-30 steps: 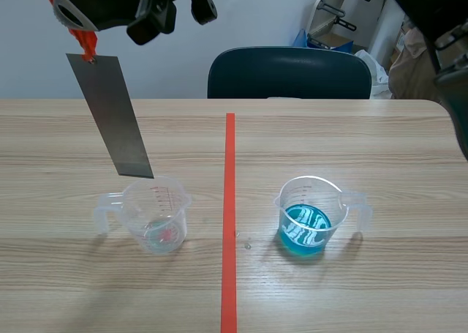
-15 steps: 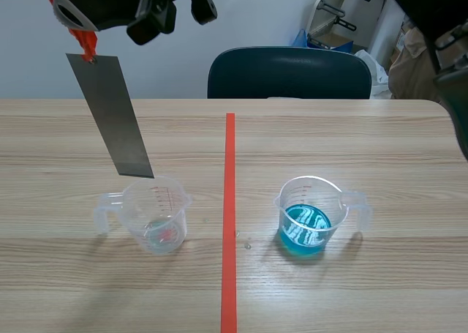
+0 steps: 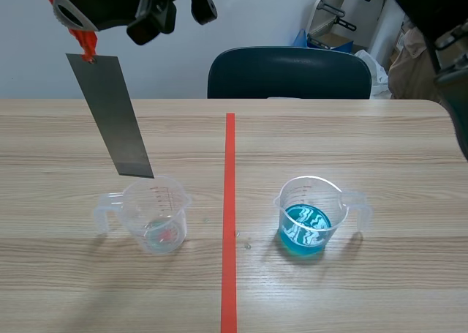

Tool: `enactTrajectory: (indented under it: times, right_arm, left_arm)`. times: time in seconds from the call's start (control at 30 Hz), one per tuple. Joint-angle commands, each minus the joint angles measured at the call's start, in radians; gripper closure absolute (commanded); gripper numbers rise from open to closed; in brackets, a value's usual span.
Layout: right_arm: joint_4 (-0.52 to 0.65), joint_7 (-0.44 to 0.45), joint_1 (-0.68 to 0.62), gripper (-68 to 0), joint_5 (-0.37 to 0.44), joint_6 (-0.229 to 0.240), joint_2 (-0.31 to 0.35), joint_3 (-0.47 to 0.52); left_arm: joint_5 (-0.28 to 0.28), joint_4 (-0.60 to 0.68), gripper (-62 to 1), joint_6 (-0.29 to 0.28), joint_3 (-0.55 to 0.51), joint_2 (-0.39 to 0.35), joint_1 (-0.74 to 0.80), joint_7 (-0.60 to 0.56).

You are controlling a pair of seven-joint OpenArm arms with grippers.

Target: Do the redox reaction experiment

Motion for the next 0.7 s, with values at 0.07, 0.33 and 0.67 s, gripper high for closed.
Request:
enactTrajectory:
  times: [0.07,0.33,0.67]
  right_arm:
    - [0.009,0.012,0.025,-0.6,0.011,0.008,0.002,-0.002]
    - [0.009,0.013,0.025,-0.6,0.011,0.008,0.001,-0.005]
    - [-0.024,0.078,0.017,-0.6,-0.023,0.008,0.001,-0.017]
  left_arm:
    - [-0.003,0.009,-62.3,-0.001,-0.001,0.005,-0.003,-0.008]
    - [-0.003,0.009,-62.3,-0.001,-0.001,0.005,-0.003,-0.009]
    - [0.004,0.009,-62.3,-0.001,-0.001,0.005,-0.003,-0.009]
